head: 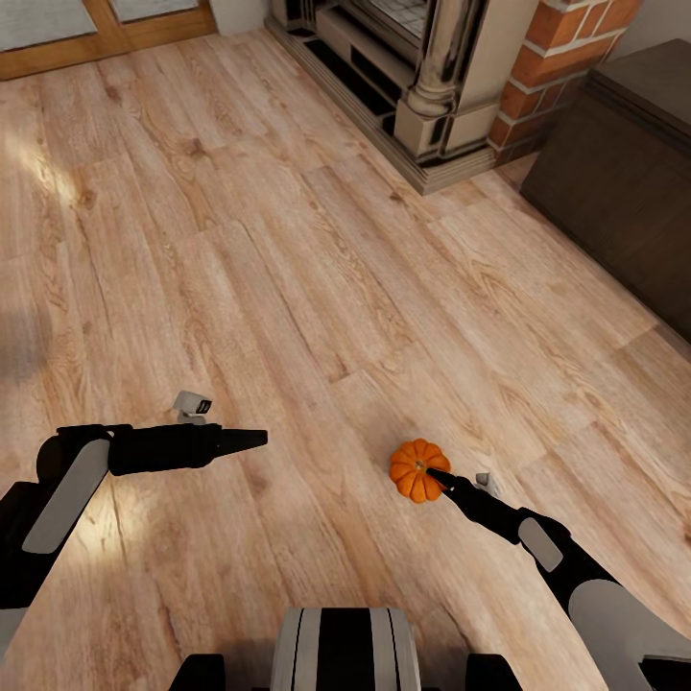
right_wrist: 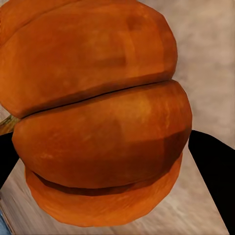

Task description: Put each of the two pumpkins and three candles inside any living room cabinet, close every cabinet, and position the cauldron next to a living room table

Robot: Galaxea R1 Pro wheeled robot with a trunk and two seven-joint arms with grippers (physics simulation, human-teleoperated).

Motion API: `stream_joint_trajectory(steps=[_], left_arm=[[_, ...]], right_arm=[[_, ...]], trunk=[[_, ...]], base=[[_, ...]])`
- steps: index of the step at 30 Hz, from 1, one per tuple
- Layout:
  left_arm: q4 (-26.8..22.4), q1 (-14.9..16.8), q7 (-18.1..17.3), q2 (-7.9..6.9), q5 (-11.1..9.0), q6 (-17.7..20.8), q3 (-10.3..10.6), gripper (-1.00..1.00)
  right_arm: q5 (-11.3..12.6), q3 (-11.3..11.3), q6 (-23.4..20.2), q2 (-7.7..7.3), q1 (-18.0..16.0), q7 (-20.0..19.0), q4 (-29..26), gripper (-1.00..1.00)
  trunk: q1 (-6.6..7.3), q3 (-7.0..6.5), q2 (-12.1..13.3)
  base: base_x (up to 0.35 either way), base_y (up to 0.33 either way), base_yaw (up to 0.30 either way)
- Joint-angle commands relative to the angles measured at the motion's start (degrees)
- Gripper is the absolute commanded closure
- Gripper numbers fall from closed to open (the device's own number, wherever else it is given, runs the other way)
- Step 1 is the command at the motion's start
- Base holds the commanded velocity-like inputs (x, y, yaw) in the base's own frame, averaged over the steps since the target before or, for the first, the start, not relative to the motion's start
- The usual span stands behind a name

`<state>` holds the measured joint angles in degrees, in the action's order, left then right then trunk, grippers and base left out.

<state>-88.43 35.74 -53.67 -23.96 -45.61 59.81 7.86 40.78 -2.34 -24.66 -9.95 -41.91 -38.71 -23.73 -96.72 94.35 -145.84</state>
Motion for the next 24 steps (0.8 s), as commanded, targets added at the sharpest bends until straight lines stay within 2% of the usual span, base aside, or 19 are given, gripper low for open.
stream_joint_trajectory(steps=[1, 7, 24], left_arm=[[0.0, 0.0, -0.2, -0.04, 0.0, 0.2, 0.1, -1.00], [0.0, 0.0, -0.2, -0.04, 0.0, 0.2, 0.1, -1.00], [-0.1, 0.0, -0.1, -0.02, 0.0, 0.2, 0.1, -1.00]], right_arm=[[0.3, -0.2, -0.5, 0.02, 0.0, 0.0, 0.0, 1.00], [0.3, -0.2, -0.5, 0.02, 0.0, -0.1, 0.0, 1.00], [0.3, -0.2, -0.5, 0.05, 0.0, -0.7, -0.1, 1.00]], trunk=[[0.01, 0.03, 0.0], [0.01, 0.03, 0.0], [0.45, -3.74, 0.2]], base=[[0.000, 0.000, 0.000], [0.000, 0.000, 0.000], [0.000, 0.000, 0.000]])
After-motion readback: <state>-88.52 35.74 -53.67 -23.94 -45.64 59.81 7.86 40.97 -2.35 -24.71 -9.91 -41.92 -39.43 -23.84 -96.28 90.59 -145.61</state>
